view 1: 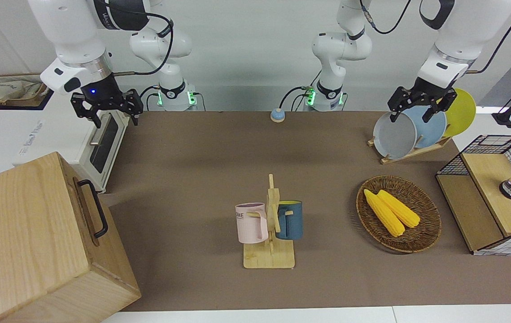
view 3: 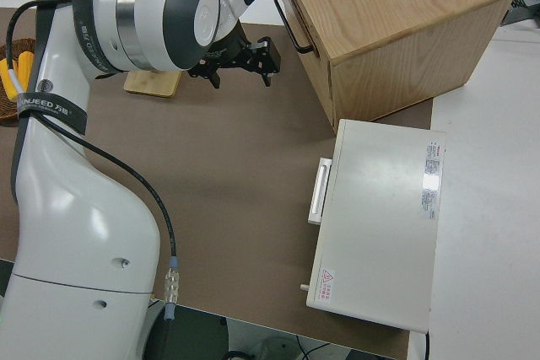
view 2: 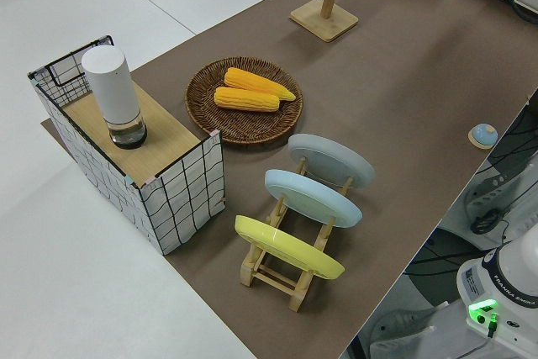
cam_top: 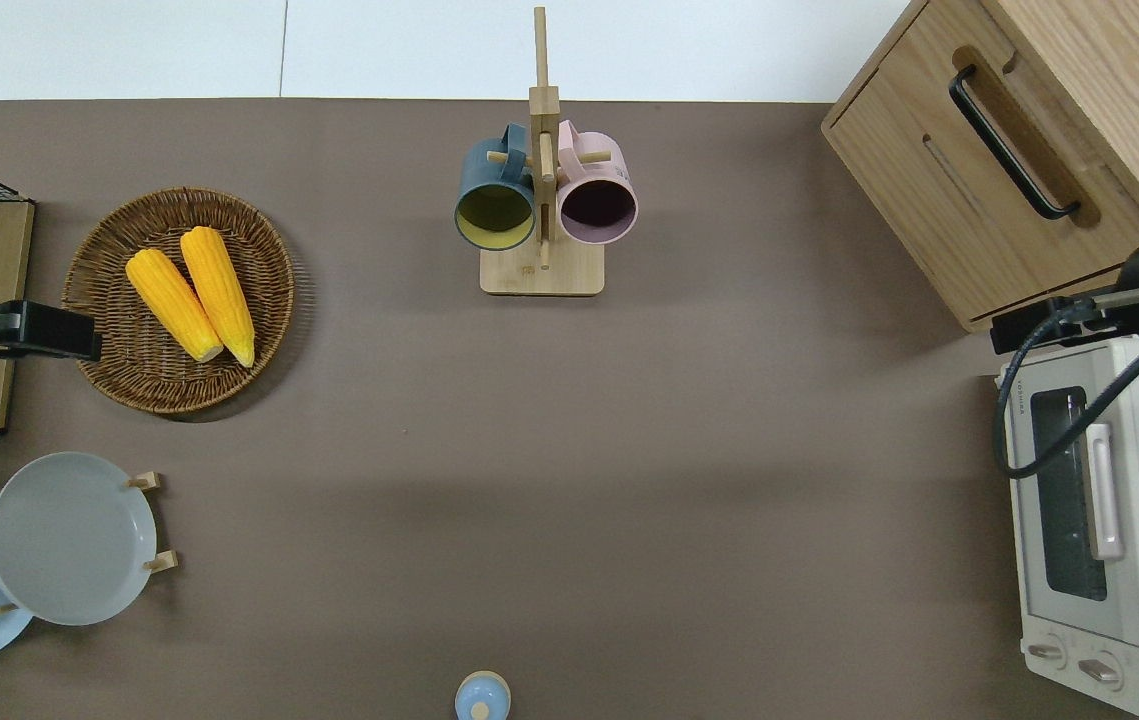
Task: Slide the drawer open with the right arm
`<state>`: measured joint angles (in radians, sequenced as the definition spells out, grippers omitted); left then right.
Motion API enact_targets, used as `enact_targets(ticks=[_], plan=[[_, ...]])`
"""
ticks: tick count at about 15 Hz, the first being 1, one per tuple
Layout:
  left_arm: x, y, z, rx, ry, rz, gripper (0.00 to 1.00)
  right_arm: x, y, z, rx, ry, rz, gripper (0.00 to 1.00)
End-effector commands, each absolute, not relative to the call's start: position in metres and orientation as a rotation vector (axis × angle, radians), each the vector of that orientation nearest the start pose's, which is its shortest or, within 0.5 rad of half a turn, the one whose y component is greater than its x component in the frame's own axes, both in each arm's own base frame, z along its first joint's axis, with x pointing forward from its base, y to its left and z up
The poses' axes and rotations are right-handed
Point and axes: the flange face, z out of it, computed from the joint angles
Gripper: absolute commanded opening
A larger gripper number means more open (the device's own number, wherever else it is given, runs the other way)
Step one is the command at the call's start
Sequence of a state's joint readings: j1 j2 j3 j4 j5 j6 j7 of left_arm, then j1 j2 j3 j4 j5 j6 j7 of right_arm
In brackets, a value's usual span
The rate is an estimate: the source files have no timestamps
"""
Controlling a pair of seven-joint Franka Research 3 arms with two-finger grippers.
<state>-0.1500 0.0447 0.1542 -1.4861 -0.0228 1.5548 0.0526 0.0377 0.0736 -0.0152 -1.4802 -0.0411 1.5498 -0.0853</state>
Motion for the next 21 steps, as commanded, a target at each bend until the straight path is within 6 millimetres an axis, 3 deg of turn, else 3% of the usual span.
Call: enact_targets(ticks=[1,16,19,21], plan=[[0.571,-0.002,0.641,-3.139,0.088,-0.052,1.0,0.576,-0.006,0.628,-3.176,-0.144,0.039,0.992],[0.571,-0.002,0.641,-3.137,0.088,-0.052,1.0,0.575,-0.003,0.638,-3.19,-0.149,0.018,0.987],[0.571,-0.002,0.641,-3.137,0.088,-0.052,1.0,0.578,0.002,0.639,-3.296,-0.195,0.023,0.987],[0.571,-0.002,0.641,-3.137,0.088,-0.052,1.0,0.586,0.018,0.638,-3.395,-0.276,0.019,0.987]])
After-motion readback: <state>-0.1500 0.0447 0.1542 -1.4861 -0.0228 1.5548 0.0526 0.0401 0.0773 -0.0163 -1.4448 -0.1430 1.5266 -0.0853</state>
